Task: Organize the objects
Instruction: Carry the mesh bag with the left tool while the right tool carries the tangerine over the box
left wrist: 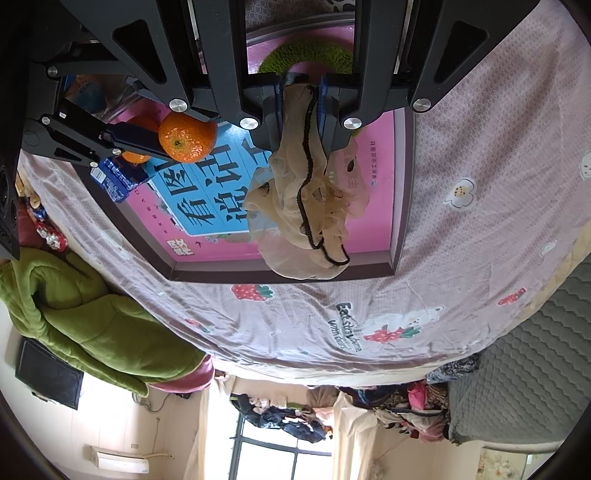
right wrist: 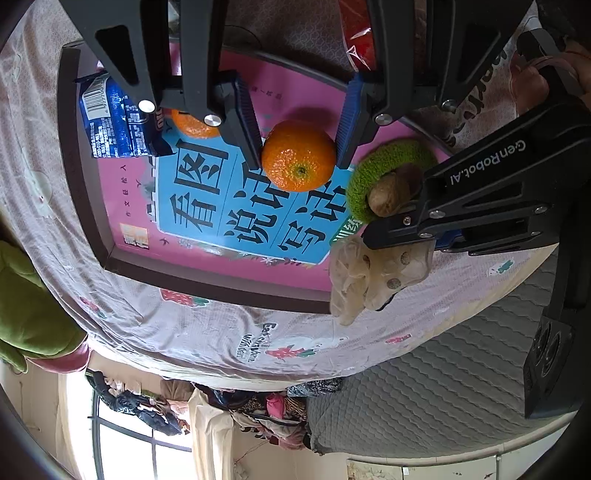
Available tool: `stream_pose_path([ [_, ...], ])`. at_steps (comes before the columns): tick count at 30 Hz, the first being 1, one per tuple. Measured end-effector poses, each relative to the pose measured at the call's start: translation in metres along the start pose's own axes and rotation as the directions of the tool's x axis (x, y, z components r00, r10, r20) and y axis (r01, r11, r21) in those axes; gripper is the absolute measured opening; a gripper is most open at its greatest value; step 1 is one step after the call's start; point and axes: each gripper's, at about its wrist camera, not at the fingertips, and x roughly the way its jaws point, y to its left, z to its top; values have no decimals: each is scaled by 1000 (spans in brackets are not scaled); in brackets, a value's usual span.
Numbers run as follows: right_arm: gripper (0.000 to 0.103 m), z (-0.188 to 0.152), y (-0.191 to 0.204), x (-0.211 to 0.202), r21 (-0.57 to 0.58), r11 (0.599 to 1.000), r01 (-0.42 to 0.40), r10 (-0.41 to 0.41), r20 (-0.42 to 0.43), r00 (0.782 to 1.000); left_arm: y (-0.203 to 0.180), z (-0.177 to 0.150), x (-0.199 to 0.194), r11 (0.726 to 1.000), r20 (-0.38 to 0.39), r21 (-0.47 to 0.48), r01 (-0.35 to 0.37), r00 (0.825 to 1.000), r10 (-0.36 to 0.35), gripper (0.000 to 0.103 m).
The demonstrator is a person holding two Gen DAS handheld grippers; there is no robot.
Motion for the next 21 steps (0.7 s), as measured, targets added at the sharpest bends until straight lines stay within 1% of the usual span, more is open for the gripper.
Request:
stream_pose_path([
  [4,41,-2,1,1,-2,1000,-4,4,-9,1000,-2,-2,3,1000,-12,6,3,1000,-3,16],
  [12,41,-2,1,1,2,1000,-4,4,-13,1000,-6,-2,1,1000,-11,19,0,1000,0,19],
  [15,41,-2,2,0,-1,1000,-1,1,-14,1000,-5,-2,0,1000,-10,15,-3,1000,3,20],
  [21,41,-2,2,0,-4,1000,-1,1,-20,1000,-4,-2,-1,1000,-14,6,-8,1000,8,24],
])
